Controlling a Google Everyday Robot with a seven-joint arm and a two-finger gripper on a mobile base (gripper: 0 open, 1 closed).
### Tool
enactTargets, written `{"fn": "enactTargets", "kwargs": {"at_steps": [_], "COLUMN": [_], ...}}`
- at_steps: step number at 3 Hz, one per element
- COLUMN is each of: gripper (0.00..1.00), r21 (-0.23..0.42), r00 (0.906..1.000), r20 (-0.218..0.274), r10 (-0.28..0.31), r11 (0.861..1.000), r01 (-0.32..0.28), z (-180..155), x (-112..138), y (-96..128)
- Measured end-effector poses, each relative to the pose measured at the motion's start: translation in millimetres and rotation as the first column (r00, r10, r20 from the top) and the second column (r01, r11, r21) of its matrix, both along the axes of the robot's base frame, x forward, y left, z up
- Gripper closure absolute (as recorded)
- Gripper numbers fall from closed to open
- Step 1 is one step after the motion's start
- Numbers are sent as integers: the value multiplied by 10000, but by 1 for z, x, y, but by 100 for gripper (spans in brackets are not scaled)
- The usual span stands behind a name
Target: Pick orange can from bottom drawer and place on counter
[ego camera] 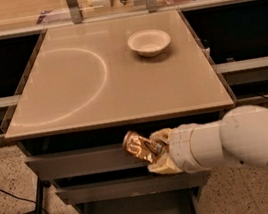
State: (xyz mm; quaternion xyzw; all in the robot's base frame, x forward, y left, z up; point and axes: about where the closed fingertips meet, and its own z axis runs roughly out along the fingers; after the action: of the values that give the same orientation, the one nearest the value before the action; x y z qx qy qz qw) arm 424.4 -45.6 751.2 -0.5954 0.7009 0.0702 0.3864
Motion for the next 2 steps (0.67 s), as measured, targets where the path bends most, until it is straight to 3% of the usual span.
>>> {"fn": "enactTargets", "kwargs": {"at_steps": [2], "gripper": [100], "r21": [-1066], "r00": [9937], "r20": [753], "r10": [830], "r11": [9915], "r01": [-747], "z": [63], "x": [33], "y": [21]}}
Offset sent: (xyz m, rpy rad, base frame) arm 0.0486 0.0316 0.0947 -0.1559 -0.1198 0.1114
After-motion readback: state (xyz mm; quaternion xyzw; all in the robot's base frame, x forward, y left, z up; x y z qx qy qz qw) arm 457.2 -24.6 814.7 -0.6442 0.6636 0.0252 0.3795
